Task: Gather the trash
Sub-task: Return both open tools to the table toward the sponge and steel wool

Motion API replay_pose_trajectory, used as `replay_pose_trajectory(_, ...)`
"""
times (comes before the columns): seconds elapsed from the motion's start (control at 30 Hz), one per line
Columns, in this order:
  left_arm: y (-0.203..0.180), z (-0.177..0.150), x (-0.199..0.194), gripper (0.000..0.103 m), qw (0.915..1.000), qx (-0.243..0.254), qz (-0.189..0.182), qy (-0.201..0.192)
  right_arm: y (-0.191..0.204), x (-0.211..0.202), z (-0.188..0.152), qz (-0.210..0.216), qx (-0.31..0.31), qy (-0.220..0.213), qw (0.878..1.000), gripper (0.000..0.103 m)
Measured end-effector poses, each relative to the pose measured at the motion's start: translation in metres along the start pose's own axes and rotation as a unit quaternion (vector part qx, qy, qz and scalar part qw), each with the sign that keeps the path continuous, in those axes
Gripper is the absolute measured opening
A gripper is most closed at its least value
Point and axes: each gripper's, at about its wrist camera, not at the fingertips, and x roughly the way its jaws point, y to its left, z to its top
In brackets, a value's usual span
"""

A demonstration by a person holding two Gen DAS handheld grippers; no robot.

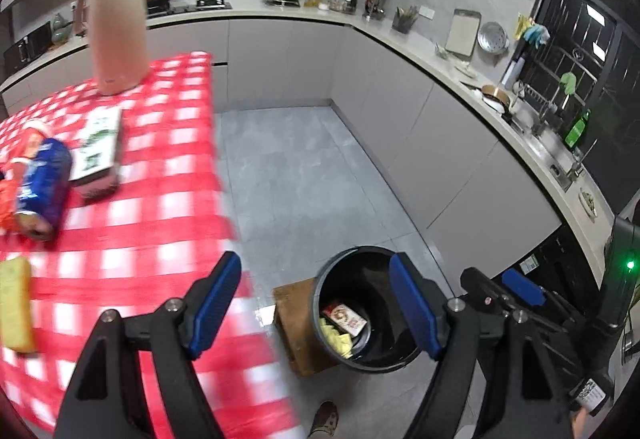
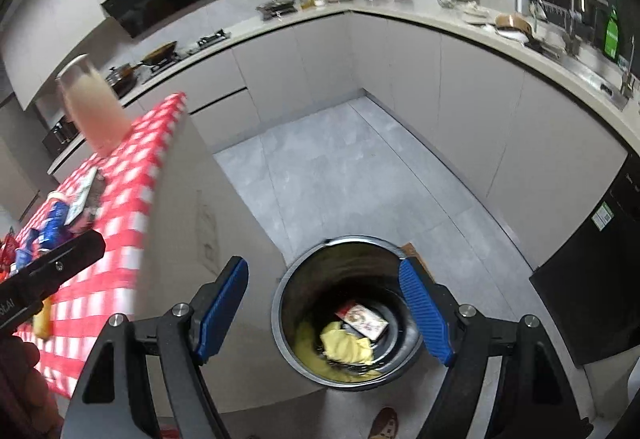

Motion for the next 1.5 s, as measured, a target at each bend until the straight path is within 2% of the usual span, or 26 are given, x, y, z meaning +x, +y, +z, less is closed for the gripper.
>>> replay_pose_trajectory(0.3,0.104,-0.023,-0.047,0.081,0.9981,-0.035,0.048,-0.015,0.110,-0.023,-0.026,0.035,-0.027,-0.010,0.999,0.080)
replay_pose_trajectory(0.6,0.200,-0.052,-0.096,0.081,0.9963,-0.051,0.062,-0.030,0.226,-0.042,-0.067,0.056,-0.051,-0.026,0.997,0.080)
replay_pose_trajectory(0.83,0.250,-0.067,-0.119,0.081,0.9957,-0.053,0.073,-0.023,0.298,-0.057,-0.098,0.067,-0.058,-0.021,0.996,0.080)
replay_pose_trajectory(1.07,0.273,-0.070,-0.127,0.081,0.9934,-0.065,0.089,-0.030,0.329,-0.065,-0.101,0.075,-0.082,-0.010,0.994,0.080)
replay_pose_trajectory(1.5,0.294,-0.078,-0.124,0.081,0.9825,-0.102,0.153,-0.030,0.339,-0.038,-0.090,0.132,-0.111,0.007,0.985,0.080)
